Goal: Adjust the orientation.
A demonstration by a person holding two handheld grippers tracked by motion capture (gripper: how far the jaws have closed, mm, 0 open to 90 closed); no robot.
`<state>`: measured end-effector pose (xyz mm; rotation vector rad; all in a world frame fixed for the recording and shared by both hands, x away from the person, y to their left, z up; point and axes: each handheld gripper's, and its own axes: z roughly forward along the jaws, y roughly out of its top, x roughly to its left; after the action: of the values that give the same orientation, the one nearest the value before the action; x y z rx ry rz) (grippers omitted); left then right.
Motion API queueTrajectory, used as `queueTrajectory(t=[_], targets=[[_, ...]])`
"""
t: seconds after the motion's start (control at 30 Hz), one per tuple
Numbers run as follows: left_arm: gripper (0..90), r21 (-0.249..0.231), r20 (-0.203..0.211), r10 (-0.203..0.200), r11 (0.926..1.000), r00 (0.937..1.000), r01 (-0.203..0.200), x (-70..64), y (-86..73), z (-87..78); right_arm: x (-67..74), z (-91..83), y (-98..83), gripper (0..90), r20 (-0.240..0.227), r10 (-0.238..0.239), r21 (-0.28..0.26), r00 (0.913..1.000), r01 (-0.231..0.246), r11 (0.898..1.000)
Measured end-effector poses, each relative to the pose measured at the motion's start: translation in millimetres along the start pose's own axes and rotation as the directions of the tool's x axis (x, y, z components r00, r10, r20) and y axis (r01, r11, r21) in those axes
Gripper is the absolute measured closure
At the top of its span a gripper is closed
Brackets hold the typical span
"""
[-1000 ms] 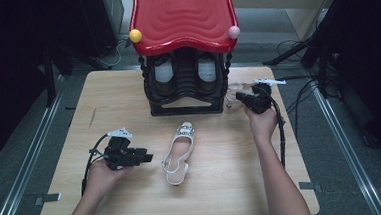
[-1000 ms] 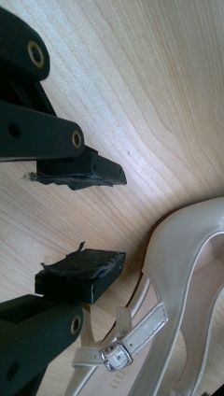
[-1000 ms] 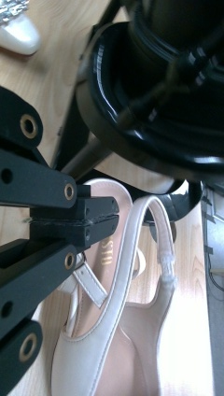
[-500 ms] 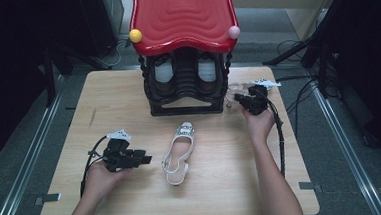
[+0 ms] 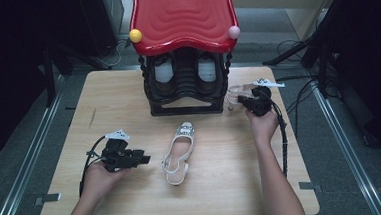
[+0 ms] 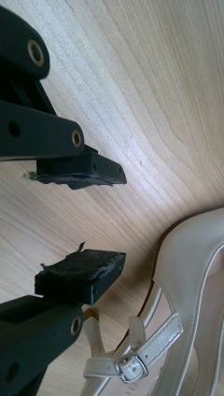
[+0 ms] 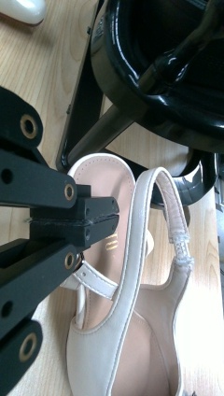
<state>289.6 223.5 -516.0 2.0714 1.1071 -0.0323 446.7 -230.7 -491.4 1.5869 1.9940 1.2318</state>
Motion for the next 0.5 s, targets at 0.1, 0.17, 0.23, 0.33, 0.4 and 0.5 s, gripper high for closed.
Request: queueTrajectory(t=[0.1, 0.17, 0.23, 0.33, 0.4, 0.5], targets=[[55.9, -0.005, 0.003, -0.002, 1.0, 1.0, 0.002, 1.1, 0.3, -1.3, -0.3, -2.3, -0.7, 90.0, 0.007, 0.003, 0.005, 1.0, -0.003, 1.0], [55.8, -0.007, 0.001, -0.002, 1.0, 1.0, 0.002, 1.8, 0.7, -1.7, -1.5, -3.6, -1.8, 90.0, 0.006, 0.007, 0.004, 1.0, -0.007, 1.0], [55.9, -0.009, 0.002, -0.003, 1.0, 1.0, 0.003, 2.1, 1.2, -1.6, -2.3, -5.1, -2.4, 90.0, 0.007, 0.015, 0.006, 0.9999, -0.016, 1.0], [55.8, -0.01, 0.003, 0.0, 1.0, 1.0, 0.0, 2.6, 2.4, -0.9, -3.8, -7.5, -3.6, 90.0, 0.014, 0.014, 0.007, 0.9998, -0.014, 1.0], [55.7, -0.009, 0.003, 0.001, 1.0, 1.0, -0.001, 2.7, 3.3, -0.3, -5.0, -9.1, -4.7, 90.0, 0.017, 0.013, 0.005, 0.9998, -0.013, 1.0], [55.7, -0.01, 0.005, 0.002, 0.9999, 1.0, -0.002, 3.7, 5.1, 0.7, -5.7, -11.7, -5.2, 90.0, 0.025, 0.012, 0.013, 0.9996, -0.012, 1.0]])
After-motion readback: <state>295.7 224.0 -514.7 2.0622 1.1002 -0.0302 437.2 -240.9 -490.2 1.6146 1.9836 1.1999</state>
